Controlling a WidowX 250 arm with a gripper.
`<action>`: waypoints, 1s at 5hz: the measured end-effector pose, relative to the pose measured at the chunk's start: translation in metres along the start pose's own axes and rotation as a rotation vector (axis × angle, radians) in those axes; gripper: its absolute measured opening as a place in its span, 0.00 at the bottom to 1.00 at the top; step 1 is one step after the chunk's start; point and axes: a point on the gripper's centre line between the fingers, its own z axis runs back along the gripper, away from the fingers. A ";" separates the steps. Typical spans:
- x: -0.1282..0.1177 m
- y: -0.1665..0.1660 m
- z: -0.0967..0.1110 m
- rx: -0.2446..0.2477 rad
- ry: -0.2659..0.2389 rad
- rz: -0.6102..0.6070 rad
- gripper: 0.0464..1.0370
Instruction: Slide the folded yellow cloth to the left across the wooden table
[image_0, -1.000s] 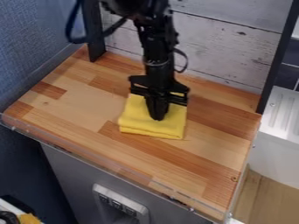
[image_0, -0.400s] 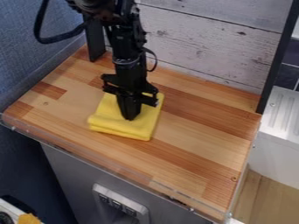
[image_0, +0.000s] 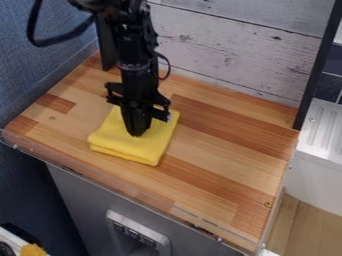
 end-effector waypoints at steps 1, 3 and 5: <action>0.009 0.000 0.021 0.006 -0.013 0.006 0.44; 0.027 -0.019 0.049 0.018 -0.036 -0.010 0.95; 0.048 -0.046 0.066 0.027 -0.088 -0.006 0.96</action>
